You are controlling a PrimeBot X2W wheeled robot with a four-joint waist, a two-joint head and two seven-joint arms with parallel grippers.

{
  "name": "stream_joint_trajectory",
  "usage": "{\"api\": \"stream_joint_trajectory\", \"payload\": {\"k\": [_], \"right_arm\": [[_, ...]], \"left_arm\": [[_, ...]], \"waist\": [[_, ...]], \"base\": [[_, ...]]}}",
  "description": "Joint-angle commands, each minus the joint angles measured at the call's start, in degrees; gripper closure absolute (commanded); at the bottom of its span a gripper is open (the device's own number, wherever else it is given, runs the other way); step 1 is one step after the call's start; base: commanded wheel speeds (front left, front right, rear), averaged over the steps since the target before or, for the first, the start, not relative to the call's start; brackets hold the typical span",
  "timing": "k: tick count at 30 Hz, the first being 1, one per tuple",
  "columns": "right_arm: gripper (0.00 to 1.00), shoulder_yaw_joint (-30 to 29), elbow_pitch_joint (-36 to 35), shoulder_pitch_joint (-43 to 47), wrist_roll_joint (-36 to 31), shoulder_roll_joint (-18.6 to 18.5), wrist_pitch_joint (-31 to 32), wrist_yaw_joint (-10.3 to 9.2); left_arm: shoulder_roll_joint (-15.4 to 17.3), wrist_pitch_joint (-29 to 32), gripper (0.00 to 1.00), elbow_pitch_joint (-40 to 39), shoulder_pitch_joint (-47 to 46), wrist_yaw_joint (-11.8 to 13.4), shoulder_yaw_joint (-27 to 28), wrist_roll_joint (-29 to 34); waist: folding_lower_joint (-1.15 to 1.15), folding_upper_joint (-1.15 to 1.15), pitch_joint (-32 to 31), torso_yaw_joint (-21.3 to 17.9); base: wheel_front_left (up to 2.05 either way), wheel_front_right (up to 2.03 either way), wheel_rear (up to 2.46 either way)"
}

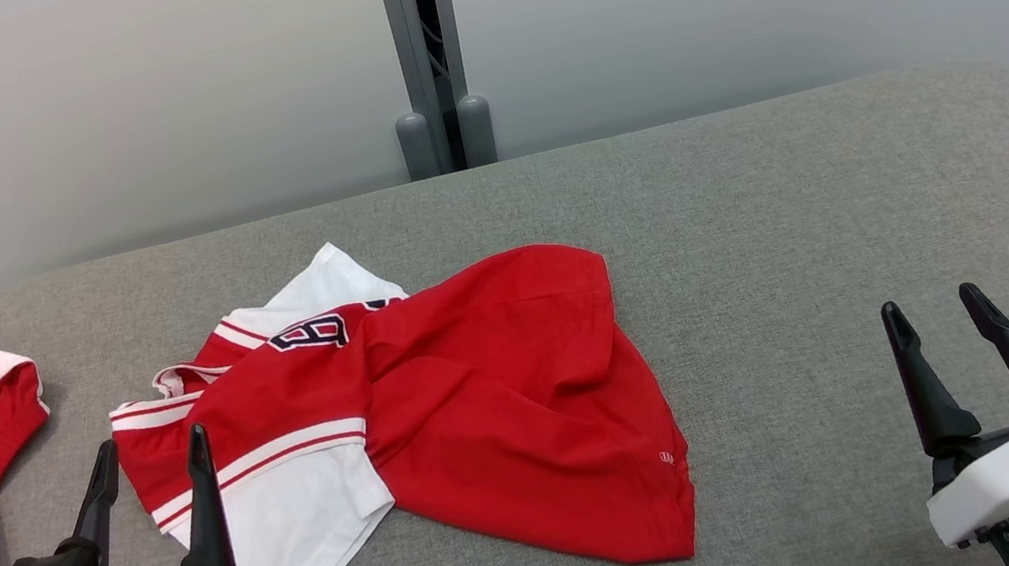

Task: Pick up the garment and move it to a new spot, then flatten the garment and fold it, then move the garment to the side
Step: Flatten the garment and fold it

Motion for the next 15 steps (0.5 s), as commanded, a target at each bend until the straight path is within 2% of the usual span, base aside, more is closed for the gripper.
{"api": "stream_joint_trajectory", "payload": {"k": [1, 8, 15], "right_arm": [[0.00, -0.02, -0.34, 0.50, 0.00, -0.38, 0.21, 0.01], [0.00, -0.11, -0.47, 0.29, -0.11, -0.38, 0.22, 0.01], [0.00, 0.00, -1.02, -0.87, -0.24, -0.37, 0.41, 0.01]], "left_arm": [[0.43, 0.09, 0.00, -0.19, -0.84, 0.34, 0.05, 0.06], [0.72, 0.40, 0.00, -0.24, -1.53, 0.44, -0.35, 0.20], [-0.11, 3.22, 0.00, 1.63, -2.66, -0.54, -2.08, -1.33]], "waist": [[0.00, 0.00, 0.05, 0.03], [0.00, 0.00, 0.34, 0.21], [0.00, 0.00, 2.36, 0.92]], "base": [[0.00, 0.00, 0.00], [0.00, 0.00, 0.00], [0.00, 0.00, 0.00]]}}
